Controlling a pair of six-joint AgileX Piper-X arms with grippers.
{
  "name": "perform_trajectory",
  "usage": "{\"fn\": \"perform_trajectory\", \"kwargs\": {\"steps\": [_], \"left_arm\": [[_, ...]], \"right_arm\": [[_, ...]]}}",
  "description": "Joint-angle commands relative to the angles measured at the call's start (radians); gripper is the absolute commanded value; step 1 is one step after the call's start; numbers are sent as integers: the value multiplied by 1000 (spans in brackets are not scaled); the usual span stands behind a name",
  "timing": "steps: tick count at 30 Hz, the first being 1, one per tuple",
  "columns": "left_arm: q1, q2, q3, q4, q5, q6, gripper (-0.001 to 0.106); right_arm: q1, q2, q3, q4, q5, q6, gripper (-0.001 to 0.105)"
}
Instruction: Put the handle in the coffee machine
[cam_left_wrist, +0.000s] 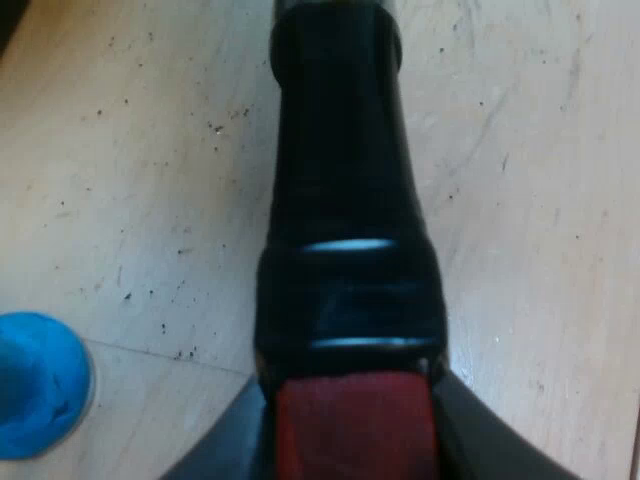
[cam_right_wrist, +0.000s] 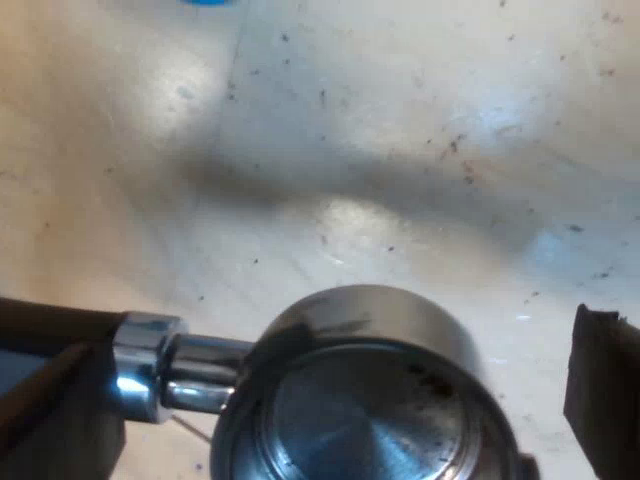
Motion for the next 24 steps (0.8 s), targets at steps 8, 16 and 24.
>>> {"fn": "perform_trajectory", "kwargs": {"steps": [8, 16, 24], "left_arm": [[51, -5, -10, -2, 58, 4, 0], [184, -5, -12, 29, 90, 6, 0], [359, 21, -37, 79, 166, 23, 0]], "right_arm": [[3, -115, -56, -6, 147, -18, 92], [70, -202, -56, -24, 324, -4, 68], [234, -204, 36, -212, 518, 40, 68]]}}
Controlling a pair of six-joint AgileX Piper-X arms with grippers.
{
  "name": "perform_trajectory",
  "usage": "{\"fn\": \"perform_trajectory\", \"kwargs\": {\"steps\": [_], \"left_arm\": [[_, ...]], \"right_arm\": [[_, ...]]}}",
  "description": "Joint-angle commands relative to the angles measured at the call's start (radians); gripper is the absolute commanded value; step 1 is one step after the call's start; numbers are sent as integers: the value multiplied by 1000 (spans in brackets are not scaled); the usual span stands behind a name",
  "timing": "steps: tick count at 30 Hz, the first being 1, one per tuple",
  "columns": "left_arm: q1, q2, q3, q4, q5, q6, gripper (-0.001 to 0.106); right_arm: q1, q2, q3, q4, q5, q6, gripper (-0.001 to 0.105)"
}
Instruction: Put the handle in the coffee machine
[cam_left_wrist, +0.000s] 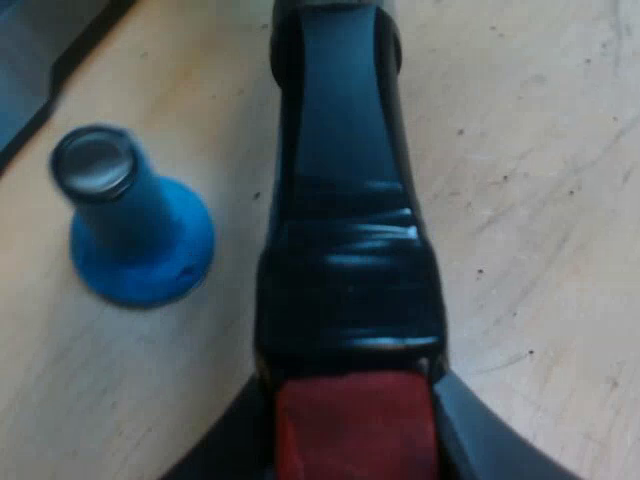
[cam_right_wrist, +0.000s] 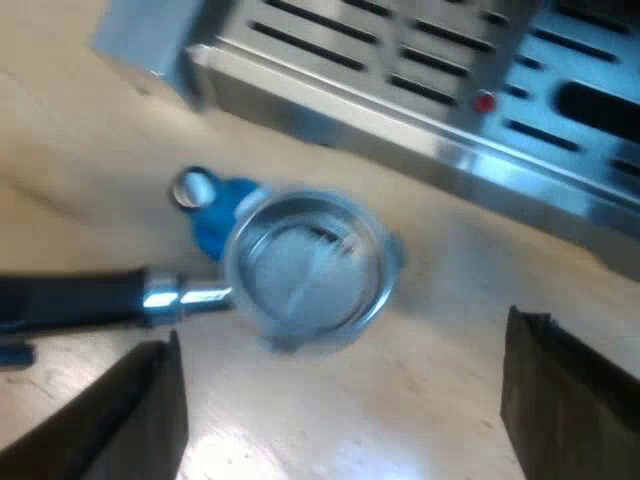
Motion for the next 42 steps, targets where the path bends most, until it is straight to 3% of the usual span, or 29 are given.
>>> {"fn": "perform_trajectory", "kwargs": {"steps": [1, 7, 9, 15, 26, 35, 42], "left_arm": [[40, 15, -30, -2, 68, 20, 0], [126, 111, -115, 27, 74, 74, 0], [150, 163, -152, 42, 74, 123, 0], [162, 308, -239, 56, 74, 187, 0], [162, 437, -317, -11, 77, 223, 0], [162, 517, -368, -52, 79, 261, 0], [209, 585, -436, -50, 114, 278, 0]], "right_arm": [[45, -7, 37, -72, 67, 6, 68], [148, -7, 123, -233, 229, 26, 67], [164, -7, 158, -326, 272, 44, 67], [166, -7, 226, -465, 353, 51, 67], [166, 4, 228, -549, 368, 54, 67], [166, 138, 228, -699, 467, 54, 67], [166, 219, 228, -881, 545, 40, 67]]}}
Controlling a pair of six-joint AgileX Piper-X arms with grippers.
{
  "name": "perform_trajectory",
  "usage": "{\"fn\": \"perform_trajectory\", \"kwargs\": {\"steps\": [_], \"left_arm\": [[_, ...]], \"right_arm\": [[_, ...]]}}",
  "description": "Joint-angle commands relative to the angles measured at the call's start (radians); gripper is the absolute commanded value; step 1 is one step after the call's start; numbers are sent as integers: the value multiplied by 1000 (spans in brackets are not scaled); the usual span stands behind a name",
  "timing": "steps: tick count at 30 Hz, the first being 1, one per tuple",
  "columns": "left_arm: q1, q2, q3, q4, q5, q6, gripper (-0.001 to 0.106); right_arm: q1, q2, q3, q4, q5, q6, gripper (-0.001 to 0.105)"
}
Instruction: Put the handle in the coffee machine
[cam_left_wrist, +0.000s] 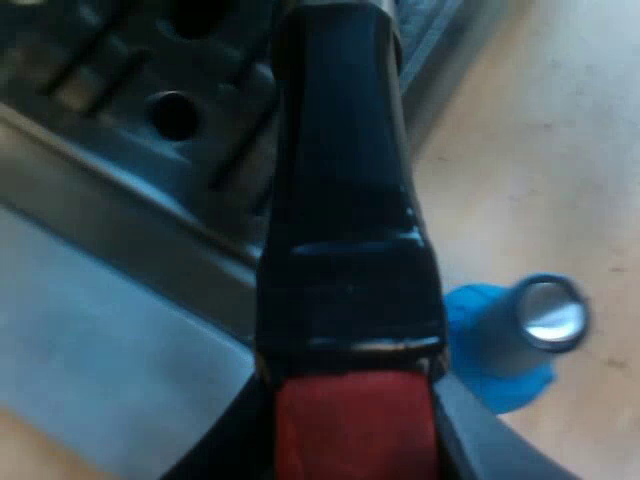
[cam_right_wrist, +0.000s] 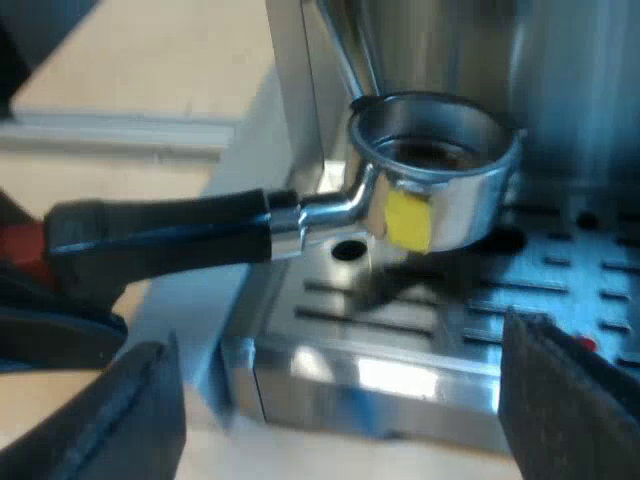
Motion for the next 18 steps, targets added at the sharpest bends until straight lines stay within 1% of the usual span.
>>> {"fn": "perform_trajectory", "kwargs": {"steps": [1, 3, 5, 6, 9, 10, 11, 13, 14, 15, 18], "left_arm": [[8, 8, -25, -14, 51, 27, 0], [8, 17, -36, -7, 51, 40, 0], [8, 29, -51, -3, 66, 47, 0], [8, 35, -61, -3, 79, 47, 0], [8, 45, -77, -3, 82, 49, 0], [8, 52, -83, -3, 87, 51, 0], [8, 62, -96, -3, 99, 51, 0], [8, 81, -113, 2, 112, 54, 0], [8, 88, -120, 4, 124, 54, 0], [8, 93, -125, 6, 144, 54, 0], [8, 100, -135, 2, 160, 54, 0]], "right_arm": [[1, 11, -3, -59, 19, -14, 67], [1, 29, -3, -86, 38, -21, 67], [1, 59, -3, -144, 65, -70, 67], [1, 76, -3, -178, 85, -87, 67], [1, 100, -3, -261, 124, -124, 67], [1, 113, -3, -285, 145, -137, 67], [1, 146, -3, -362, 211, -178, 67], [1, 154, -3, -378, 230, -185, 67], [1, 181, -3, -420, 262, -186, 67], [1, 193, -3, -436, 263, -186, 67], [1, 212, -3, -460, 273, -186, 67]]}}
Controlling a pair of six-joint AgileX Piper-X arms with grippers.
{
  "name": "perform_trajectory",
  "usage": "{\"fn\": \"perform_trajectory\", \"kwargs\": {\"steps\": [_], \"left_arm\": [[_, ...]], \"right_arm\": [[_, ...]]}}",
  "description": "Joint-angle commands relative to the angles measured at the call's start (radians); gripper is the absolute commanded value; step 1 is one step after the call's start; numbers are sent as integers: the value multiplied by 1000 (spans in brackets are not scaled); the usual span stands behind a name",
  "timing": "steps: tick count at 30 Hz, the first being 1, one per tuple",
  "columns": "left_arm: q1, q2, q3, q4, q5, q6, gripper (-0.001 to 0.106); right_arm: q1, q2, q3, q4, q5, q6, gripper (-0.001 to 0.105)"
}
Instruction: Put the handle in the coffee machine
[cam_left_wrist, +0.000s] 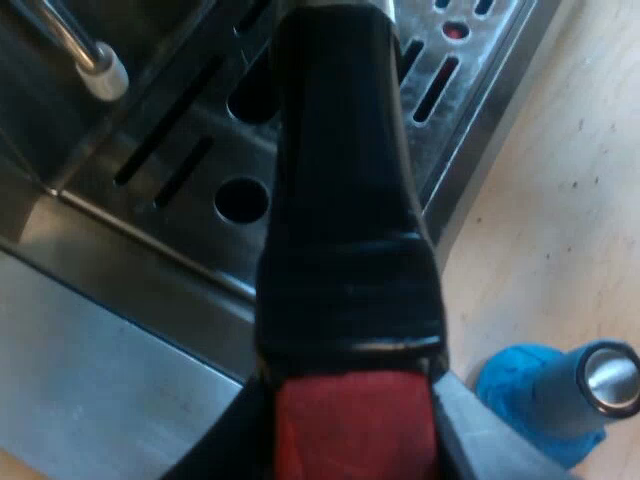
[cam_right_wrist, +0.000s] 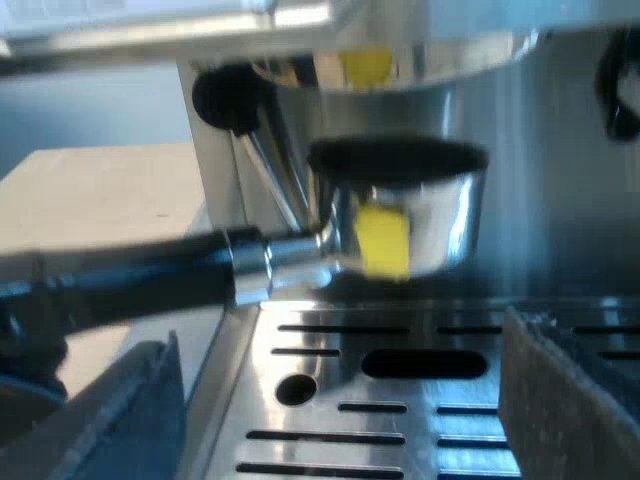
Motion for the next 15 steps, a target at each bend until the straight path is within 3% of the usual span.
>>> {"fn": "perform_trajectory", "kwargs": {"steps": [1, 15], "left_arm": [[-2, -8, -22, -19, 80, 7, 0], [-2, -8, -21, -66, 85, 7, 0]], "right_arm": [[1, 15, -3, -46, 31, -12, 67], [-2, 23, -3, -60, 41, -35, 67]]}}
